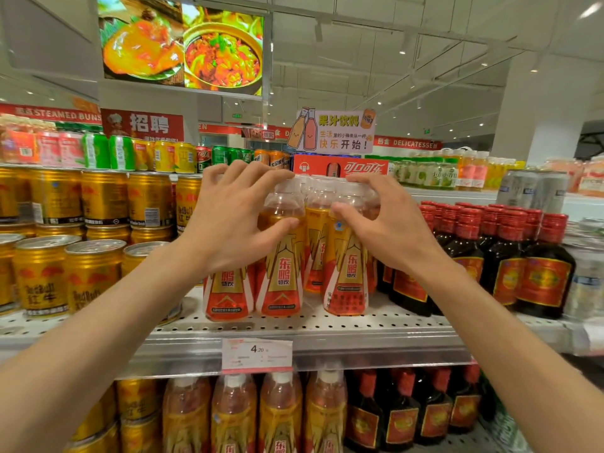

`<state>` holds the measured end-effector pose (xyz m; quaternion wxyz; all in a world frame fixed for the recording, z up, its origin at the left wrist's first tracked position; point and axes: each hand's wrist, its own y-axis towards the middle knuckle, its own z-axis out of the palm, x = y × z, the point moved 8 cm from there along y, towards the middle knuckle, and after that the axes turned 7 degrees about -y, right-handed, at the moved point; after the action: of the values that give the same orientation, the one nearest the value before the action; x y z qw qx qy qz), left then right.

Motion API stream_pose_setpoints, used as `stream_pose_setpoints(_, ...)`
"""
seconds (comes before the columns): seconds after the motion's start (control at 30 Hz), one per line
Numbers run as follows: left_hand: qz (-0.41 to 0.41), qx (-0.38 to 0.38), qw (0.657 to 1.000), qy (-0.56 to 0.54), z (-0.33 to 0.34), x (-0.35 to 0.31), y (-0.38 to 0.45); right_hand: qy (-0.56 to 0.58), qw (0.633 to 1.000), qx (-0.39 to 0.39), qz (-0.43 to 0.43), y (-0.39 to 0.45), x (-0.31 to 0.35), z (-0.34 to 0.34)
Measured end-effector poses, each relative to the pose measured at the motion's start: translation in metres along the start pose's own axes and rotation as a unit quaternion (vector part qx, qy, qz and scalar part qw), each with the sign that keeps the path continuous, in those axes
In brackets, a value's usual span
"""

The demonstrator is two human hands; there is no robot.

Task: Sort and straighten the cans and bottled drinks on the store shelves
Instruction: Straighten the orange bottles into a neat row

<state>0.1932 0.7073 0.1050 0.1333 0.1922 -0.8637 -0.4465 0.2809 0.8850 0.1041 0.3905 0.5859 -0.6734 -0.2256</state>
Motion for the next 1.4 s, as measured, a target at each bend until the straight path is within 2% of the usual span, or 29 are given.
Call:
stream_pose_setpoints(0.23, 0.0, -0.005, 1.0, -0.001, 0.0, 0.002, -0.002, 0.045, 0.999, -0.007, -0.006, -0.001, 0.014, 0.022)
stream_pose_setpoints(0.47, -0.002, 0.001, 1.0, -0.009, 0.002, 0.003, -0.002, 0.113, 0.988, 0.06, 0.085, -0.046, -0.018, 0.042)
stream_pose_setpoints(0.6, -0.005, -0.002, 1.0, -0.011, 0.004, 0.004, -0.001, 0.125, 0.986, 0.038, 0.102, -0.054, -0.017, 0.044)
stream_pose_setpoints(0.8, 0.0, -0.036, 0.999, -0.026, 0.0, 0.002, -0.012, 0.153, 0.978, 0.066, 0.124, -0.065, -0.022, 0.053)
stream_pose_setpoints(0.93, -0.086, -0.082, 0.98, -0.159, 0.003, -0.001, -0.057, 0.149, 0.975, 0.071, 0.146, -0.081, -0.024, 0.067)
stream_pose_setpoints(1.03, -0.184, -0.084, 0.941, -0.27, 0.015, 0.001, -0.096, 0.136, 0.977, 0.049, 0.155, -0.089, -0.02, 0.071)
stream_pose_setpoints(1.17, -0.321, -0.039, 0.883, -0.341, 0.036, 0.023, -0.124, 0.128, 0.979, 0.033, 0.155, -0.093, -0.018, 0.072)
stream_pose_setpoints(1.3, -0.334, 0.031, 0.891, -0.306, 0.038, 0.035, -0.122, 0.126, 0.979, 0.02, 0.158, -0.096, -0.02, 0.071)
stream_pose_setpoints(1.4, -0.336, 0.021, 0.907, -0.253, 0.036, 0.033, -0.12, 0.131, 0.978, 0.019, 0.159, -0.095, -0.02, 0.072)
